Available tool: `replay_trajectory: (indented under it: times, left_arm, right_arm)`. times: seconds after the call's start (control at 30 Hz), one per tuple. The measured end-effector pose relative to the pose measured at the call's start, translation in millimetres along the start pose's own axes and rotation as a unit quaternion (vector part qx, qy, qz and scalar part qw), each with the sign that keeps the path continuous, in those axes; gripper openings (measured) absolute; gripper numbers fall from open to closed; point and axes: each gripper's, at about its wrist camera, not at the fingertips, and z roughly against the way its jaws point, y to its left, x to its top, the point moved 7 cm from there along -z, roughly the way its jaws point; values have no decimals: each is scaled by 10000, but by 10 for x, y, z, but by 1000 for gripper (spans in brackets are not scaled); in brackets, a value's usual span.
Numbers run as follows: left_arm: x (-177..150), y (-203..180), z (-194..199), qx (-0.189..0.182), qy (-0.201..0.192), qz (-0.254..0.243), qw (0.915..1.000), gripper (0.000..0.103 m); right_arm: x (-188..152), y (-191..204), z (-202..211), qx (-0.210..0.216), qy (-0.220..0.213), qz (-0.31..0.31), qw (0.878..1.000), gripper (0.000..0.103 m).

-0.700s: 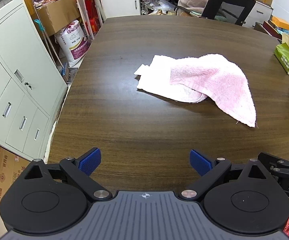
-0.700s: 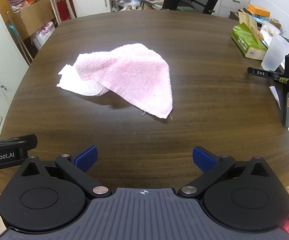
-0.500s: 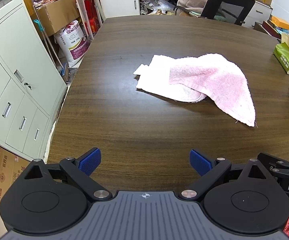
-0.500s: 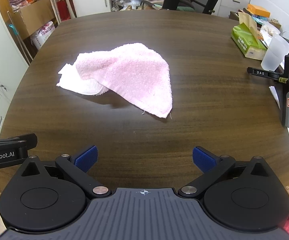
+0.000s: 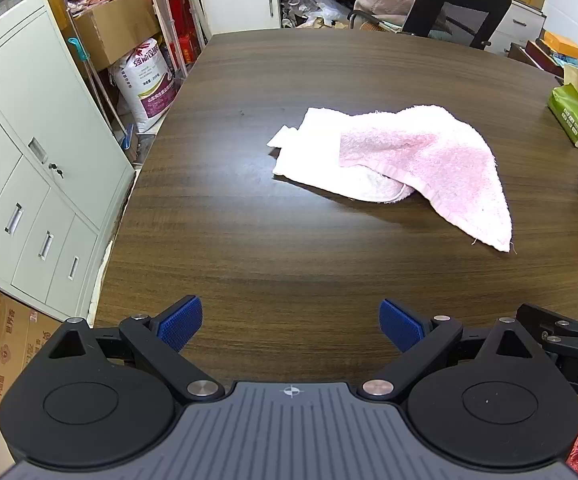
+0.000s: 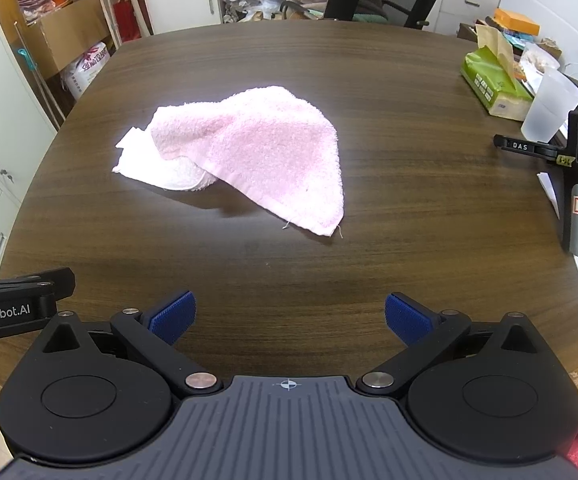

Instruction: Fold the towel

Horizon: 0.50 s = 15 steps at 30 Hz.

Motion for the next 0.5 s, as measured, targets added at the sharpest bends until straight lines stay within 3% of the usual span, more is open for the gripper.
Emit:
replay_trajectory:
  times: [0.37,0.5]
  left_arm:
    - [2,-20,-22,-2,10,-18,10000,98]
    - [3,-23,-22,5,11,-15,10000,98]
  right_arm:
    - [-44,-138,94,66,36,25,10000,103]
    - [-5,5,2,2,36,19,10000,103]
